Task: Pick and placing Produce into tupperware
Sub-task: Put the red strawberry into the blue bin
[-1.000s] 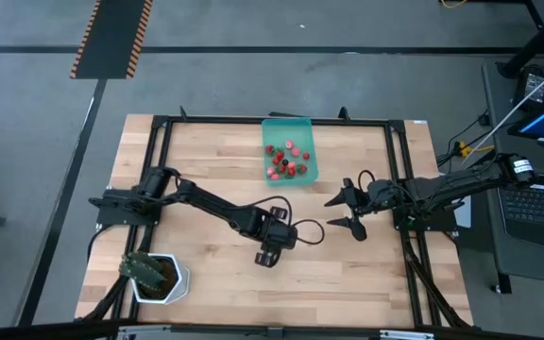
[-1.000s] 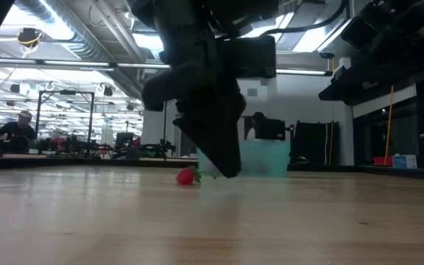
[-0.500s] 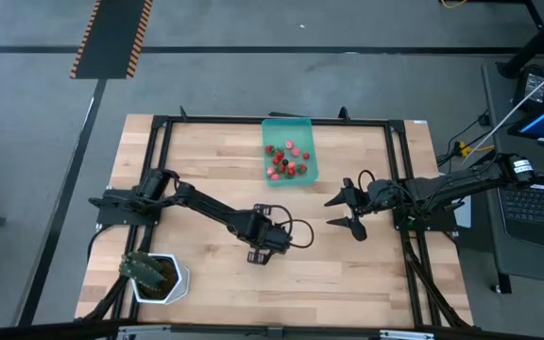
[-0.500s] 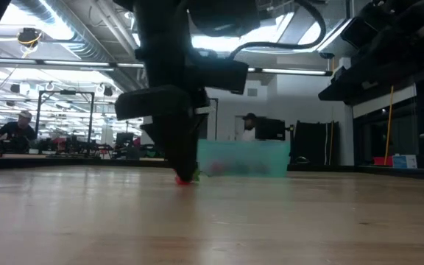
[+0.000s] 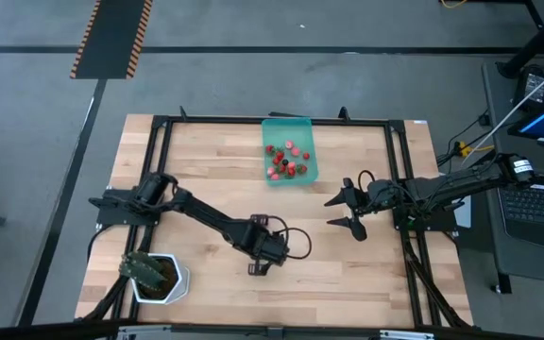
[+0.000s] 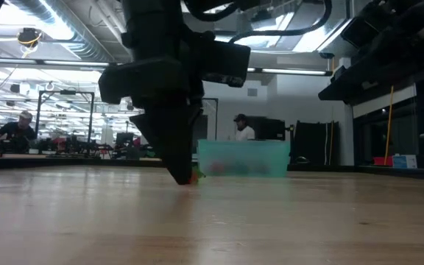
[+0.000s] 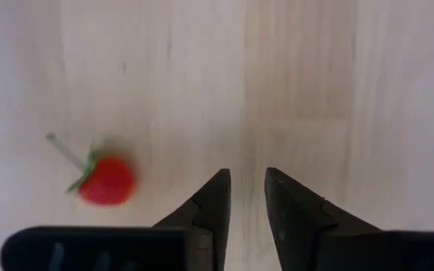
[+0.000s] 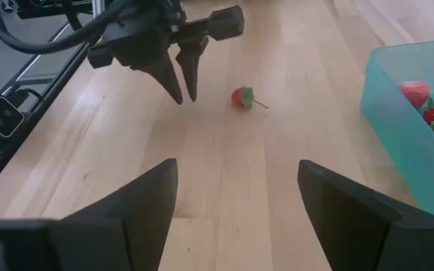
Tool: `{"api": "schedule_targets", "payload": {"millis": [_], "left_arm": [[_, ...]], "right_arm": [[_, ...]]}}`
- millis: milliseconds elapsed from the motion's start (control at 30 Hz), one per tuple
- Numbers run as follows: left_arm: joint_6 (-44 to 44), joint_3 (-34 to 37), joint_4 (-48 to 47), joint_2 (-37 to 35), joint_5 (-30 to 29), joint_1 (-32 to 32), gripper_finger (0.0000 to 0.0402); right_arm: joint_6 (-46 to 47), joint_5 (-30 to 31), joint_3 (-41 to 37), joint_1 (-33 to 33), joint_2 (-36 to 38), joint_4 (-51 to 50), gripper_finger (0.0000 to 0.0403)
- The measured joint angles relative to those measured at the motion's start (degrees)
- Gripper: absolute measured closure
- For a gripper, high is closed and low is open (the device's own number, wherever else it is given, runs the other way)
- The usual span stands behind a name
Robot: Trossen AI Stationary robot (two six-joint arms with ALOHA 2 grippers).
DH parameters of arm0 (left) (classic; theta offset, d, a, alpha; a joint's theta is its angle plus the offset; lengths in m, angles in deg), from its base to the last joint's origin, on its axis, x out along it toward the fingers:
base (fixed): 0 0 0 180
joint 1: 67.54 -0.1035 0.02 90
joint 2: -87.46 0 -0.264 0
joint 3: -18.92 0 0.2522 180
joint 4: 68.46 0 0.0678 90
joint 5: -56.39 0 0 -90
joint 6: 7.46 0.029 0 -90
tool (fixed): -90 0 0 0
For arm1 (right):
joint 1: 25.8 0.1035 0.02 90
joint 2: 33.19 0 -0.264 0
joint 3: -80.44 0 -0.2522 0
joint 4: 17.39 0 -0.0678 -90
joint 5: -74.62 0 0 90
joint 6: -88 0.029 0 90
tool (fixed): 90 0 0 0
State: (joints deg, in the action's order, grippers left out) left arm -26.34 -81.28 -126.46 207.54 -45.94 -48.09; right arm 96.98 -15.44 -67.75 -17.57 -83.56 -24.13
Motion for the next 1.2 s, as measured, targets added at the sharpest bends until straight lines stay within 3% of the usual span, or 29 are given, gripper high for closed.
{"api": "schedule_targets", "payload": {"millis": [300,500,633,800,933,1067,1200], "left_arm": [[-5.0,0.0,-7.9,-1.0,-11.1,2.1,0.0364],[-4.8,3.3,-8.3,-7.9,-11.9,1.9,0.0398],[-2.3,10.5,1.5,-16.6,-11.4,1.8,0.0395],[3.5,25.0,21.2,-29.1,-7.5,1.4,0.0399],[3.3,35.8,33.0,-36.8,-7.4,-0.6,0.0395],[2.8,42.9,41.4,-39.9,-7.3,-1.6,0.0384],[2.5,44.8,42.8,-39.5,-7.5,-2.3,0.0375]], "right_arm": [[-0.3,0.0,0.0,0.8,0.0,0.0,0.0128],[-0.3,0.0,-0.2,3.0,-0.1,0.4,0.0128],[-0.3,0.0,-1.7,3.8,-0.2,1.8,0.0128],[-0.2,0.0,-3.9,3.8,-0.2,5.2,0.0128],[-0.3,0.0,-4.2,3.8,-0.2,7.4,0.0128],[-0.3,0.0,-4.1,3.8,-0.2,9.2,0.0128],[-0.4,0.0,-4.1,3.7,-0.2,9.5,0.0128]]}}
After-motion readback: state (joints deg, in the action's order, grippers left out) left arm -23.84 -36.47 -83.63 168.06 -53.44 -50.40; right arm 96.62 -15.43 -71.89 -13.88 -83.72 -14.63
